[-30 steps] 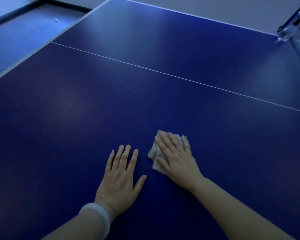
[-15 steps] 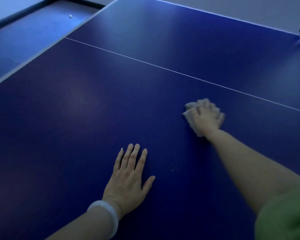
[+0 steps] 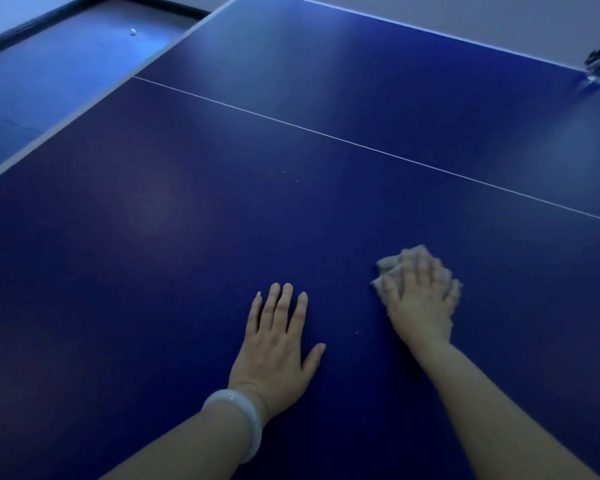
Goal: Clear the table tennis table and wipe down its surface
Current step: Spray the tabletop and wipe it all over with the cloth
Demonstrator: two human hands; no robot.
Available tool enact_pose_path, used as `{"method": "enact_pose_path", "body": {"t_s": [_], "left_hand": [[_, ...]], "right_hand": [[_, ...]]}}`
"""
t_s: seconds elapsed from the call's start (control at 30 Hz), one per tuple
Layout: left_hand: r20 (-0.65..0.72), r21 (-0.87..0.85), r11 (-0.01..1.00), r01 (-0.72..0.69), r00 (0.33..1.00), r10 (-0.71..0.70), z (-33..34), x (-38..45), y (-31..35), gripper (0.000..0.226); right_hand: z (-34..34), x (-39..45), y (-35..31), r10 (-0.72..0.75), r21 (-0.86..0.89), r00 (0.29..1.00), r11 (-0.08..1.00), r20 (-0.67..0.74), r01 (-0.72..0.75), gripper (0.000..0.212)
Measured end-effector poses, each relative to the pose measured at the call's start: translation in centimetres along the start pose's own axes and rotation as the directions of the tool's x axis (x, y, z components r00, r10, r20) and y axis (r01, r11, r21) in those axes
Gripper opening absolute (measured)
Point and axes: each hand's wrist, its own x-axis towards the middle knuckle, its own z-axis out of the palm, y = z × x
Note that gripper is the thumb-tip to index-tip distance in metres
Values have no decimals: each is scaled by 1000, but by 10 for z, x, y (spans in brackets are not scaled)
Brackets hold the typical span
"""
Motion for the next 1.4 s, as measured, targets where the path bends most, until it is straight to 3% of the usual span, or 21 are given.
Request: {"method": "enact_pose_path", "body": {"t_s": [0.1,0.13,0.17,0.23,0.3,0.33,0.53,0.7,0.8,0.93,1.07,1.13,1.23,1.33,1.4], "left_hand": [[-2,-16,1000,-1,1000,1,0,0,0,79],[0,-18,1000,-6,1000,6,0,0,-1,79],[0,-15,1000,-11,1000,11,1,0,-1,80],[-9,-3,1000,-13,1000,13,1,1,-1,80],[-17,5,1000,-11,1000,11,1,1,-1,80],[-16,6,1000,-11,1000,11,1,1,-1,80],[-36,-19,1000,-10,999,9,0,0,-1,74],[-128,-303,950,-72,991,34,-13,-18,-24,64],[-169,-188,982,2,985,-34,-14,-49,-62,70],[-108,-67,982,178,977,-184,-11,-85,-102,84],[-102,-13,981,192,976,-192,-3,-94,-104,82],[-106,-6,980,197,975,-196,-3,-93,-103,82],[-112,-19,980,198,974,-199,-3,-94,-105,82],[-112,-28,979,202,973,-204,-3,-94,-104,82],[-111,-29,979,204,972,-206,-3,-94,-103,81]], "right_hand": [[14,-52,-16,-304,-33,952,952,22,305,60],[16,-64,-8,-316,-37,948,948,24,317,60],[16,-72,6,-246,-34,969,969,19,246,60],[14,-91,35,77,-4,997,997,-26,-77,61],[12,-111,42,354,36,933,935,-71,-352,67],[14,-120,30,401,39,913,916,-74,-399,69],[27,-132,-41,148,-1,987,989,-61,-149,63],[31,-130,-33,99,-30,993,994,-69,-101,63],[29,-130,-35,97,-10,994,995,-45,-98,62],[26,-130,-36,71,1,996,997,-45,-71,64],[23,-139,-11,-156,-30,988,987,-12,156,63],[18,-142,17,-197,-56,980,979,12,197,63],[9,-153,67,59,-49,998,997,5,-58,59],[8,-189,83,392,11,920,920,-13,-392,60],[18,-218,51,444,8,895,896,-55,-444,60]]}}
